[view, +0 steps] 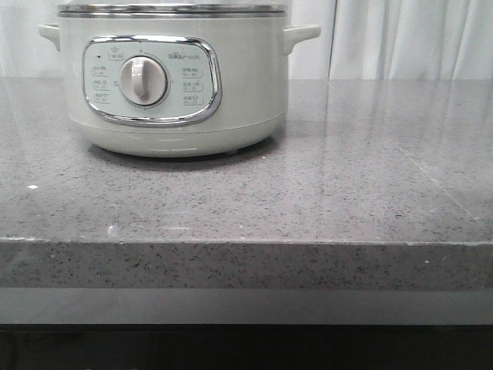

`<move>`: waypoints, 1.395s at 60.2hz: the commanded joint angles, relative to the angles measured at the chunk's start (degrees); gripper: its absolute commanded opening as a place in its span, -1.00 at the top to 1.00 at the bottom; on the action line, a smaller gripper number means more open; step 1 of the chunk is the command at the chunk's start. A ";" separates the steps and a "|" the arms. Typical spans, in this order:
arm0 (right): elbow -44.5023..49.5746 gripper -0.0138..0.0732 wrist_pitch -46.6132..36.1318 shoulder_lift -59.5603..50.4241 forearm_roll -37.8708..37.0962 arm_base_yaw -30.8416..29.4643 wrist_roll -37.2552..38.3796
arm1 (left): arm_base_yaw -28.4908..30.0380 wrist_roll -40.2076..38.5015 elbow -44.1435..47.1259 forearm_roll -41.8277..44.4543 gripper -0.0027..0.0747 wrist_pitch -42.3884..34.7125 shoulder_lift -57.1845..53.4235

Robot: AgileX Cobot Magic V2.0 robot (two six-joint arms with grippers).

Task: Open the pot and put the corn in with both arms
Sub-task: 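Release the lid knob and raise the left gripper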

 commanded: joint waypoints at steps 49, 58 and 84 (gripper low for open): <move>-1.53 0.97 -3.58 -0.38 0.62 -0.42 -0.13 | -0.23 0.03 10.41 -0.57 0.64 -5.73 -12.93; -1.53 0.96 -3.58 -0.38 0.62 -0.42 -0.13 | -0.23 0.03 10.41 -0.57 0.98 -5.61 -12.93; -1.53 0.96 -3.58 -0.38 0.62 -0.42 -0.13 | -0.23 0.03 10.41 -0.57 0.98 -5.61 -12.93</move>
